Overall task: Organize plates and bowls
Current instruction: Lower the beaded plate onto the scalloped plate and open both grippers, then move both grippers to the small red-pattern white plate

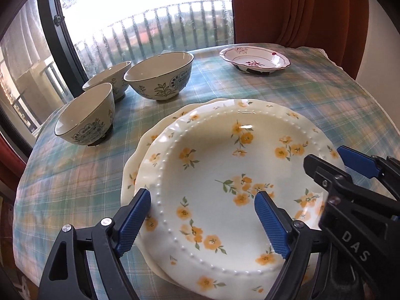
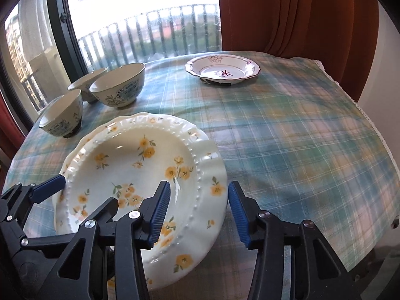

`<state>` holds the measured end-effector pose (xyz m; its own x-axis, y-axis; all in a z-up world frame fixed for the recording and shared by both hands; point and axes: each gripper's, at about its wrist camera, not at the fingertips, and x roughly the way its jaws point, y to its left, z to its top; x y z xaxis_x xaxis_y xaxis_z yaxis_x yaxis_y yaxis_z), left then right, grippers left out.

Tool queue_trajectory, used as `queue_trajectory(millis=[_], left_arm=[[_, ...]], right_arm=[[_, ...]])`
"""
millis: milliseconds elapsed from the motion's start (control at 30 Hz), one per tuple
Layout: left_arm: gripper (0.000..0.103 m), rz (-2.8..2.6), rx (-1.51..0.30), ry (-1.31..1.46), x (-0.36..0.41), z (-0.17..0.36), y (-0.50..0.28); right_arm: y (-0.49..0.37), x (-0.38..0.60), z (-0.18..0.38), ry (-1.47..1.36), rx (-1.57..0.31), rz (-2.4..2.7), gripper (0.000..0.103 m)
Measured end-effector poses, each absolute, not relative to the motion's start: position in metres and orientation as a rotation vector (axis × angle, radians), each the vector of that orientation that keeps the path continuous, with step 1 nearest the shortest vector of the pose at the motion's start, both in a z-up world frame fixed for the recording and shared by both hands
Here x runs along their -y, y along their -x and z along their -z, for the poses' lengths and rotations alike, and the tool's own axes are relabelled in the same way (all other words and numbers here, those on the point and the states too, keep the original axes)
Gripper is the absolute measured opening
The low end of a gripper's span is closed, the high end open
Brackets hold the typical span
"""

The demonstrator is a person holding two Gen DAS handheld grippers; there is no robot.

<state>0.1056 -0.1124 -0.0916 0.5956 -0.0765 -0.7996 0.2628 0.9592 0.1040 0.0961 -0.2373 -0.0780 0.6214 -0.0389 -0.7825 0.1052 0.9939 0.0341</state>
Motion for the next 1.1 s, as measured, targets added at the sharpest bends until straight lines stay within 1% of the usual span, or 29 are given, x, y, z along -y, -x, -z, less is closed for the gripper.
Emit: queue_trajectory(millis=[467,800,933,967,1000,1067,1100], left_arm=[[0.088,0.244,-0.878,-0.247,0.102,0.094,-0.114],[0.088,0.265,-0.920,-0.154,0.085,0.083,-0.112],[0.088,0.253,-0.893,-0.130,0.081,0.071,-0.107],[0.089,0.245,-0.884,-0.129,0.081,0.067,-0.106],[0.089,0.236,-0.875,-0.124,0.080,0.063,-0.106],[0.090,0.227,-0.858,-0.117,0.080,0.054,-0.107],[0.090,0.220,-0.848,-0.117,0.081,0.050,-0.108]], right_arm=[[-0.112,0.220,0.087,-0.025,-0.923,0.148,0.051],[-0.111,0.220,0.080,-0.093,-0.974,0.183,0.053],[-0.102,0.212,0.062,-0.057,-0.914,0.153,0.054],[-0.099,0.209,0.056,-0.041,-0.895,0.147,0.059],[-0.097,0.206,0.050,-0.030,-0.877,0.139,0.067],[-0.095,0.203,0.038,-0.020,-0.841,0.115,0.077],[-0.095,0.202,0.033,-0.016,-0.823,0.109,0.080]])
